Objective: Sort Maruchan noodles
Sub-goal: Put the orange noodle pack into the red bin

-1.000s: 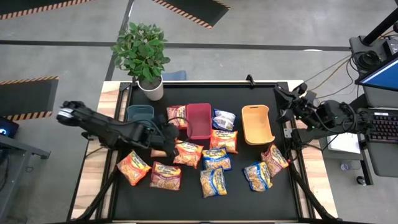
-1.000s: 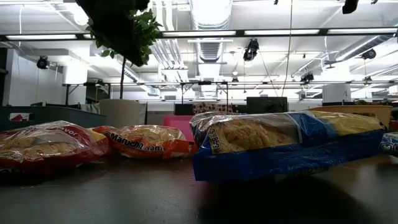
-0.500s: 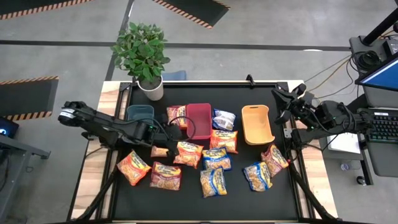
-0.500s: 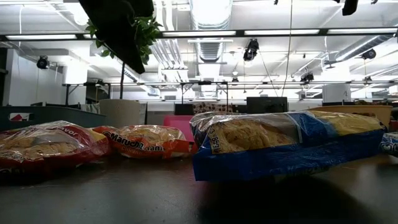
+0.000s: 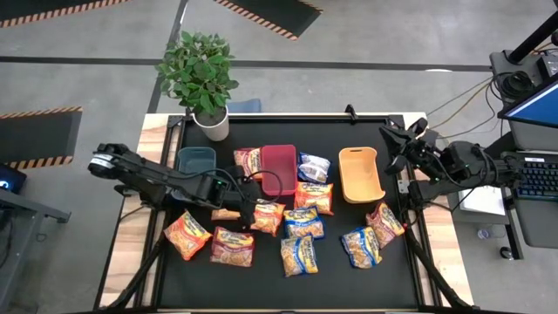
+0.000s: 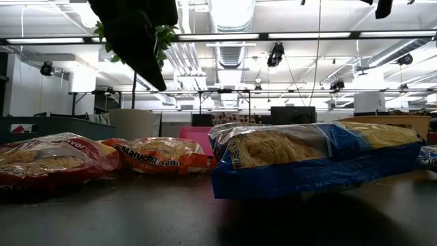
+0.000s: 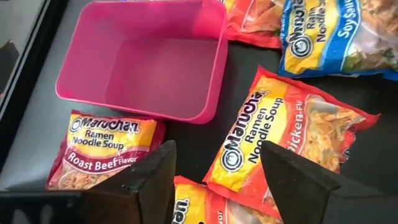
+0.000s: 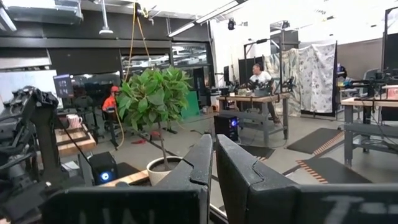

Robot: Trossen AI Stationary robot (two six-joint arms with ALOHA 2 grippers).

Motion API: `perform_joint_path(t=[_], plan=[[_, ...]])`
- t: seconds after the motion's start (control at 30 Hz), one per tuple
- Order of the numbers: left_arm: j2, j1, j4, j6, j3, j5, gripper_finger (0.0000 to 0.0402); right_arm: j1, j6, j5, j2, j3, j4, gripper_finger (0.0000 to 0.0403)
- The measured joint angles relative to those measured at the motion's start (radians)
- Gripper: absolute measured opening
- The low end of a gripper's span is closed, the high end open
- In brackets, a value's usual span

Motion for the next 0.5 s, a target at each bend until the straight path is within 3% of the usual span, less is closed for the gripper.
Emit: perform_joint_path(t=[0.2, 0.5], plan=[[0.0, 0.0, 0.0, -0.132, 0.003, 0.044, 0.0222, 0.0, -0.03, 0.0, -0.001, 0.0, 0.003, 0.0013], [0.0, -0.027, 0.069, -0.146, -0.031, 0.084, 0.0222, 0.0, -0.064, 0.0, -0.001, 0.0, 0.009, 0.0013]])
